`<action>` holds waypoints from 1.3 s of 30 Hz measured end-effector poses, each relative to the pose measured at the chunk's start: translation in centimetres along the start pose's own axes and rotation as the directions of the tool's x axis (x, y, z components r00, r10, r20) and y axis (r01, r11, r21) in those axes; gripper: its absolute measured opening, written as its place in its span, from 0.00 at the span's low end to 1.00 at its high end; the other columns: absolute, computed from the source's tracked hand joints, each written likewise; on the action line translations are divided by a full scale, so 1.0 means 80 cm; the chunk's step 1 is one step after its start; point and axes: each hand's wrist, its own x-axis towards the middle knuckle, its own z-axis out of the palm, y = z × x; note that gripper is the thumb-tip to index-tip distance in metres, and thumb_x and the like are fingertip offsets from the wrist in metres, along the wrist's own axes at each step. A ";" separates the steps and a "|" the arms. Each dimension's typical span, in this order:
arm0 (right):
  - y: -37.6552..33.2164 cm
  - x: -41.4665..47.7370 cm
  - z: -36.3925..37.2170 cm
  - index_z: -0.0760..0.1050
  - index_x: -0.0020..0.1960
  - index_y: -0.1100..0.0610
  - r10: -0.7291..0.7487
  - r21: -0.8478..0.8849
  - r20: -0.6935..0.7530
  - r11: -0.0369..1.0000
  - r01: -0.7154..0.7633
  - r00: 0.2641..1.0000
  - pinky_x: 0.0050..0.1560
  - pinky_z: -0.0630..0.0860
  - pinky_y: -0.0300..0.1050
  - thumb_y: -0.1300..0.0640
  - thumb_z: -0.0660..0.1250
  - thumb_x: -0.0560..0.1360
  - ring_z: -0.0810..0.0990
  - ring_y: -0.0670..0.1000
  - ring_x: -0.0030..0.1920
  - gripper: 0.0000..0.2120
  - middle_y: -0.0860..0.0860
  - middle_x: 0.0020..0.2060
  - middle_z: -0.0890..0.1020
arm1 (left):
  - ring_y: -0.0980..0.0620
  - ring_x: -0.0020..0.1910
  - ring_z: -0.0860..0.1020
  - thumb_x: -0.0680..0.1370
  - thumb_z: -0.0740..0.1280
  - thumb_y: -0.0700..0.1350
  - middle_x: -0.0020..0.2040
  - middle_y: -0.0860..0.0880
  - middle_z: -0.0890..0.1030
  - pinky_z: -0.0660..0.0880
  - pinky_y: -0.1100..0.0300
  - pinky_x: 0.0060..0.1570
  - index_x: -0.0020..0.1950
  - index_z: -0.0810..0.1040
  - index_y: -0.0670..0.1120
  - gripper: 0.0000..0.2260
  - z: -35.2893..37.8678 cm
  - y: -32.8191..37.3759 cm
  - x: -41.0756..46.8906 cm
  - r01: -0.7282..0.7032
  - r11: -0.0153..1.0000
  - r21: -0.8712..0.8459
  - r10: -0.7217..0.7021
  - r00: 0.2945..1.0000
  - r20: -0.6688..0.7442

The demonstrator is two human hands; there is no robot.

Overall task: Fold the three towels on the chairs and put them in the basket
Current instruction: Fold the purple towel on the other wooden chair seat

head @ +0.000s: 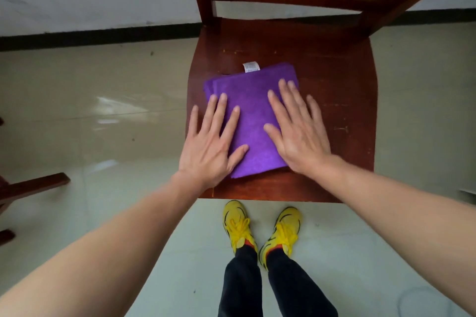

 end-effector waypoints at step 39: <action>-0.039 -0.058 -0.055 0.62 0.75 0.49 -0.051 0.280 0.291 0.959 -0.034 0.955 0.54 0.76 0.53 0.51 0.68 0.74 0.73 0.56 0.62 0.31 0.52 0.60 0.72 | 0.49 0.39 0.79 0.70 0.75 0.49 0.43 0.48 0.79 0.80 0.51 0.44 0.55 0.79 0.47 0.16 -0.094 0.014 0.090 0.580 0.087 -0.810 -0.358 0.777 0.518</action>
